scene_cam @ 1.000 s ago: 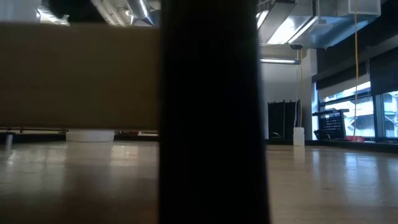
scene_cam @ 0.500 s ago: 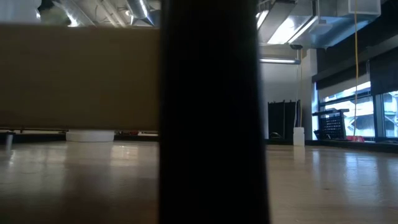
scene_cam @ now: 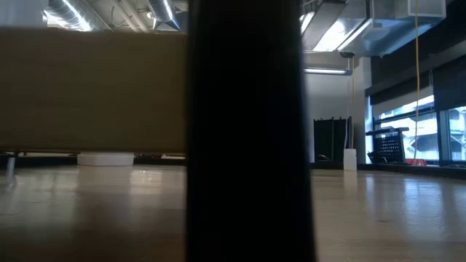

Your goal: Pick and place medicine bottles onto shelf by color

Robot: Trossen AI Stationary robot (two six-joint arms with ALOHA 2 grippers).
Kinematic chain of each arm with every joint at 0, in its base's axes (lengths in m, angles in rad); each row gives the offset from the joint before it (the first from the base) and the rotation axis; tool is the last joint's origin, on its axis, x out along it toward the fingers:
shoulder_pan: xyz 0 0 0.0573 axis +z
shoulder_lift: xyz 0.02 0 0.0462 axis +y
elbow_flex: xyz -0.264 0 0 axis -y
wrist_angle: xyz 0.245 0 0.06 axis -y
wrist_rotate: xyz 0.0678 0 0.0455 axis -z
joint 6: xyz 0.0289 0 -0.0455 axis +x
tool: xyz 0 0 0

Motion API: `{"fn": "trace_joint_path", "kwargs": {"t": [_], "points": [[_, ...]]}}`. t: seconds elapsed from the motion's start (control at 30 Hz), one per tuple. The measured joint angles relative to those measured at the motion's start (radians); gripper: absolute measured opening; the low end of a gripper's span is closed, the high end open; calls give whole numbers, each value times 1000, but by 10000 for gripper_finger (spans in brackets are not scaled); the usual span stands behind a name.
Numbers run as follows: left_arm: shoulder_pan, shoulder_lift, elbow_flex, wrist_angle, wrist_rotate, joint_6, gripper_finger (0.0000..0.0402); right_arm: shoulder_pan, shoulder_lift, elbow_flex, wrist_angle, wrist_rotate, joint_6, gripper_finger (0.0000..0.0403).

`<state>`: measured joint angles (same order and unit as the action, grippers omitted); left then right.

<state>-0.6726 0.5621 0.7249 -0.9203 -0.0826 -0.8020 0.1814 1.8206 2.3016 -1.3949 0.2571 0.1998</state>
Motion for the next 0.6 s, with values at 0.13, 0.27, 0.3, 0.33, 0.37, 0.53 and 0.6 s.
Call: {"fn": "trace_joint_path", "kwargs": {"t": [0.13, 0.27, 0.3, 0.33, 0.37, 0.53, 0.6], "points": [[-37, 0, 0, -12, -5, -37, 112, 0, 0, 0, 0, -58, -22, 234], [-69, 1, 0, -13, -54, -48, 112, 1, 0, 0, 0, -68, -21, 234], [-78, 4, 0, -15, -67, -43, 112, 0, 0, 0, 0, -68, -21, 234], [-87, 8, 0, -19, -87, -37, 112, 0, 0, 0, 0, -68, -21, 234], [-96, 13, 0, -24, -113, -36, 112, 0, 0, 0, 0, -68, -20, 234], [-138, 17, -1, -52, -312, -61, 112, 0, 0, 0, 27, -68, -20, 234], [-151, 30, -1, -62, -402, -82, 112, 0, 0, 0, 44, -67, -22, 234]]}}
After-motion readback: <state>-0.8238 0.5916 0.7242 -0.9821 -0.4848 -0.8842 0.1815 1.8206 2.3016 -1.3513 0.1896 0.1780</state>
